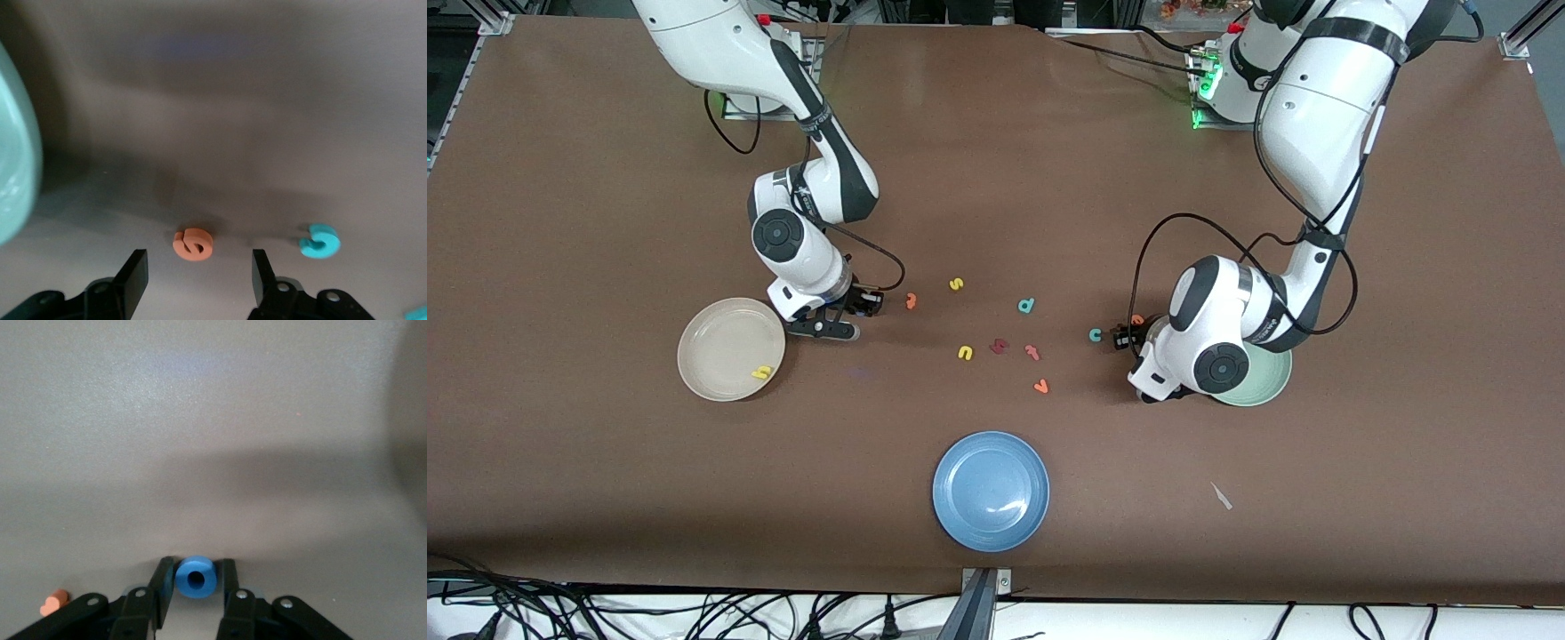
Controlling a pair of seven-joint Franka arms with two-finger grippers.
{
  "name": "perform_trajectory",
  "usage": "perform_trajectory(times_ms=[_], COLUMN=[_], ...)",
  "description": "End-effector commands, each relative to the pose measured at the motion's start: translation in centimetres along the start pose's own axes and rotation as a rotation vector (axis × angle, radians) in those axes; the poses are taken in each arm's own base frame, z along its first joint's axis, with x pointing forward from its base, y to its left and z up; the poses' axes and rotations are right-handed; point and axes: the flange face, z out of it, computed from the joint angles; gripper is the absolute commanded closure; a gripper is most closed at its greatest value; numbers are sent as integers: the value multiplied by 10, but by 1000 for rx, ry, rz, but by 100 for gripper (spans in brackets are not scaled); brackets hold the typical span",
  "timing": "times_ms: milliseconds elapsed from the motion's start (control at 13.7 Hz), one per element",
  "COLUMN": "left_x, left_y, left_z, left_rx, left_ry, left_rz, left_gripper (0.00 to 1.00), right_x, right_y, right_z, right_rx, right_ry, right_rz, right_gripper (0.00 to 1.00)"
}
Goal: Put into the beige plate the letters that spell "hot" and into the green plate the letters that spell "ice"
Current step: 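Carry the o to the cream plate while the left gripper grasps the e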
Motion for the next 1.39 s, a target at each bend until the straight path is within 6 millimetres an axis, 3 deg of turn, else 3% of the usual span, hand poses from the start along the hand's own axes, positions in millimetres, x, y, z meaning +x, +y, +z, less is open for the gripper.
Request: perform_trajectory(times_ms=[0, 219, 511, 657, 876, 949, 1095, 1314], left_x=[-6, -4, -4, -4, -4, -5, -11, -1], left_y=[-3, -10, -8, -8, -7, -7, -13, -46], left_z=[12, 17, 16, 15, 4, -2, -33, -82], left_rx=[-16, -12, -20, -20, -30, -34, -47, -46], left_ry=[-19, -30, -31, -29, -19, -14, 8, -12], left_rz=[-80, -89, -92, -92, -90, -90, -90, -104], left_gripper=[40, 42, 77, 85, 87, 87, 87, 87], right_x=[-4, -4, -4, 1, 14, 24, 42, 65], right_y=[3, 3, 3, -1, -3, 2, 25, 86], right_z=[0, -1, -1, -9, -27, -39, -62, -79], right_rx=[-5, -4, -4, 4, -14, -45, -100, -136], right_ry=[14, 15, 15, 23, -11, -5, 4, -1], right_rz=[-10, -7, -7, -14, -23, -48, -133, -327], right_gripper=[68, 70, 74, 76, 76, 76, 76, 76])
